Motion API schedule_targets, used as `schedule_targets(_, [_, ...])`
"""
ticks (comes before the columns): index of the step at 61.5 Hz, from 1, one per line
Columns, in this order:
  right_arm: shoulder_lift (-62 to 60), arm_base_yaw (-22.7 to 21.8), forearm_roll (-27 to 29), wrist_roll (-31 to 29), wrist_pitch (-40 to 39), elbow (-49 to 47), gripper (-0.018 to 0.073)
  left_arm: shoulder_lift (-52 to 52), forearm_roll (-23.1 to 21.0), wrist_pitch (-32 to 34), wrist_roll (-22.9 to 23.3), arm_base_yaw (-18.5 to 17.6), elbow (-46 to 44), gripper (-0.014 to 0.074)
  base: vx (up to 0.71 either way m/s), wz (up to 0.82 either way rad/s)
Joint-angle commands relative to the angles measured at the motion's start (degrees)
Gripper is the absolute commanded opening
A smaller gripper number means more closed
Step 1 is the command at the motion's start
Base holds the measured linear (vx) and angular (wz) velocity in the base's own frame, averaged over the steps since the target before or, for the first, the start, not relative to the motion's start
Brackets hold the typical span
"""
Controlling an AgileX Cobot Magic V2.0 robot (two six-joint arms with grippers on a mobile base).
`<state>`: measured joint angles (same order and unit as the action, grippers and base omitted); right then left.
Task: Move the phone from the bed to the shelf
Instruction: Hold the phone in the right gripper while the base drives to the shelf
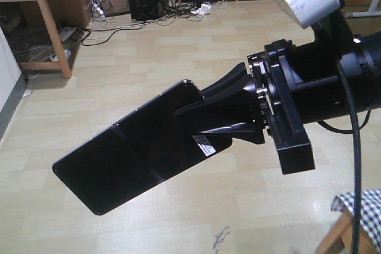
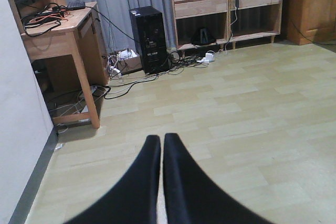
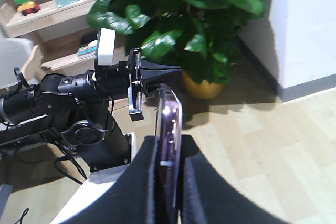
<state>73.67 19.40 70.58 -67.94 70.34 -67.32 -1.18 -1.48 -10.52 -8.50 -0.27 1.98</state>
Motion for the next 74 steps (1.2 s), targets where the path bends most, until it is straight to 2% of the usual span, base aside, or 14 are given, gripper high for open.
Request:
schedule_targets(1, [-1.5,-0.2,5.3,0.0,3.3,-1.5,-0.0002,-0.2,-0.5,4.1,0.3,-0.3,-1.3,0.0001,0.45,0.03])
schedule_targets(35, [-1.5,-0.2,5.3,0.0,3.3,-1.5,-0.0002,-0.2,-0.5,4.1,0.3,-0.3,-1.3,0.0001,0.46,-0.05])
schedule_targets(74, [-1.5,-0.2,5.3,0.0,3.4,-1.5,-0.0002,-0.2,-0.5,4.1,0.3,-0.3,-1.3,0.0001,0.45,-0.27])
